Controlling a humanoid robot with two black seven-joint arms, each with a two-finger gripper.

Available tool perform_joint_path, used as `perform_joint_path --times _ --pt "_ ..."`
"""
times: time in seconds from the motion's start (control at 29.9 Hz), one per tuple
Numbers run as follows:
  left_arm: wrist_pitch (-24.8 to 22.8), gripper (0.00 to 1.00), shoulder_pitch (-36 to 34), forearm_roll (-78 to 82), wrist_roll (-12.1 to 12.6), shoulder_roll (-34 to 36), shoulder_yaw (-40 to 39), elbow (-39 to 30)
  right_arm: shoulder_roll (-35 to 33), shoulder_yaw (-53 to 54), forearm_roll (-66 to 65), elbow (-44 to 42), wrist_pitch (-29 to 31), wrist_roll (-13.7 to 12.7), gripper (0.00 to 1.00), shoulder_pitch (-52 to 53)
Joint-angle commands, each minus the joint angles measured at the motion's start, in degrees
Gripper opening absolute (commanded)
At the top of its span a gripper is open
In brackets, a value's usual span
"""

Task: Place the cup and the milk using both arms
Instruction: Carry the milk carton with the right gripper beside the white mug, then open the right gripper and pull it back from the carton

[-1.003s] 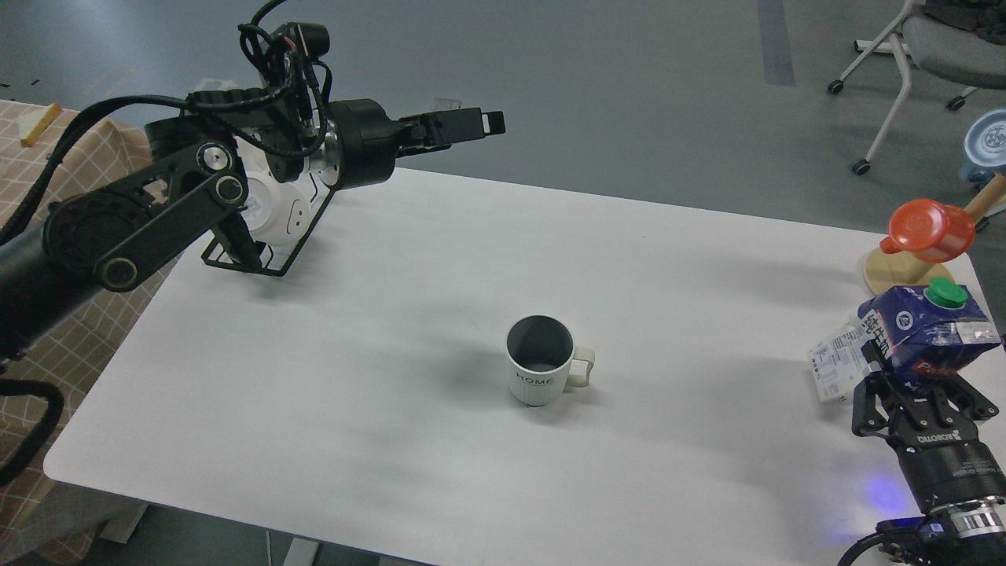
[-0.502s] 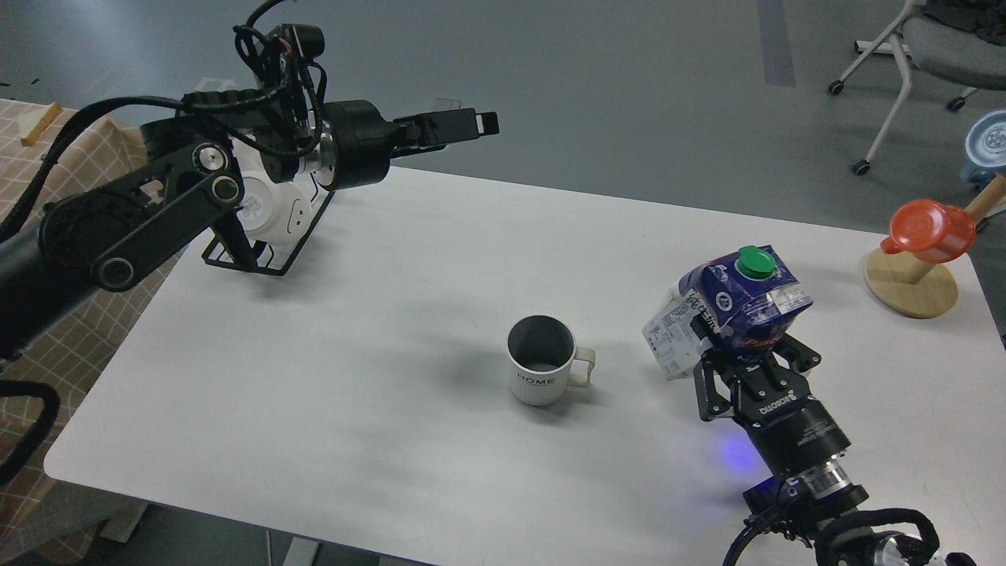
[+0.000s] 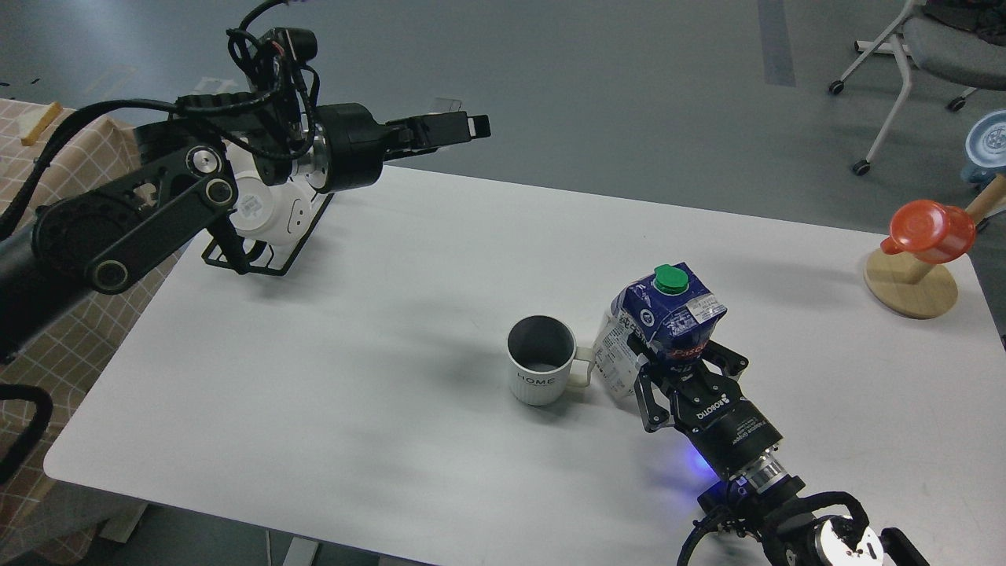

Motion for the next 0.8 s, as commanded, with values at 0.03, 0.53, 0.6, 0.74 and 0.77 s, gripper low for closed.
perform_joint_path --times 0.03,0.53,0.6,0.74,0.77 --pt "0.0 0.97 0.08 -0.1 0.01 -0.21 -0.08 0.0 0.0 0.13 -0.54 -0.53 0.0 0.01 0.39 0.23" --pt "0.0 0.97 0.43 -0.02 0.01 -0.56 -0.08 0.78 0.0 0.39 -0.28 0.78 0.0 -0.08 1.0 0.33" --pt "0.0 0.97 0.43 -0.02 0.01 -0.74 -0.08 0.79 0.0 0.39 -0.28 1.84 0.0 -0.08 1.0 -0.55" --pt "0.0 0.97 0.52 -0.1 0.09 -1.27 -0.08 0.79 0.0 0.74 -0.37 3.42 0.0 -0.08 1.0 -3.98" --pt "0.0 0.97 0.52 -0.19 0.1 -1.35 -0.17 0.79 0.0 0.92 -0.37 3.42 0.0 -0.08 1.0 -4.42"
